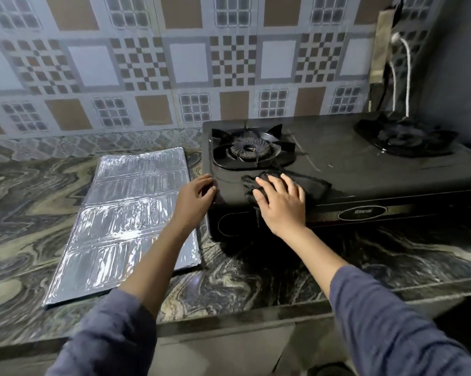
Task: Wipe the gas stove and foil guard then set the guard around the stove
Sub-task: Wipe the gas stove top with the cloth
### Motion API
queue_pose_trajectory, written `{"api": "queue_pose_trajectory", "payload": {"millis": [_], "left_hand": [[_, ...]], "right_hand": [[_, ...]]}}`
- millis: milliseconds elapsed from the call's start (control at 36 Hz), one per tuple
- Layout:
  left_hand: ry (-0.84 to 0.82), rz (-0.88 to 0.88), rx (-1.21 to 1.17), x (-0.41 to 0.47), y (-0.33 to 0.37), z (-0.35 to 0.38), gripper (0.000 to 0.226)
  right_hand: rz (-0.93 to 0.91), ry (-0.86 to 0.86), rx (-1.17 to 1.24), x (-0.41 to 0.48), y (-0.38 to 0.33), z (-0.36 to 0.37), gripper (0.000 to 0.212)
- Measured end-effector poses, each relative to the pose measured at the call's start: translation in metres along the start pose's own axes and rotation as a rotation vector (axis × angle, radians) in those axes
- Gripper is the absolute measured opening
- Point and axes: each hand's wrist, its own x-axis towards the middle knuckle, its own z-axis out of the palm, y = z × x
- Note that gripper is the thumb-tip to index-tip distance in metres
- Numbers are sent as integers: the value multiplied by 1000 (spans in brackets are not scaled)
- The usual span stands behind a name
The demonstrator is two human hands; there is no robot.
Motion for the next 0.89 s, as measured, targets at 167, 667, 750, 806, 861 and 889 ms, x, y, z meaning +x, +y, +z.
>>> {"api": "queue_pose_trajectory", "payload": {"millis": [167,667,750,806,861,889], "left_hand": [[39,-5,41,-13,8,0,34],[186,39,157,-23,23,18,26],[155,34,162,-20,23,22,28],[130,56,183,-17,26,24,29],[97,78,195,-15,30,28,32],[73,86,198,-13,31,30,34]], "right_hand": [[-33,-64,-3,0,-15,2,46],[-228,-277,158,19,11,-31,51],[-171,-186,141,20,22,-36,52],[-106,-173,144,21,29,-39,53],[-66,-194,121,21,36,-42,56],[-51,-206,108,21,38,-42,58]]}}
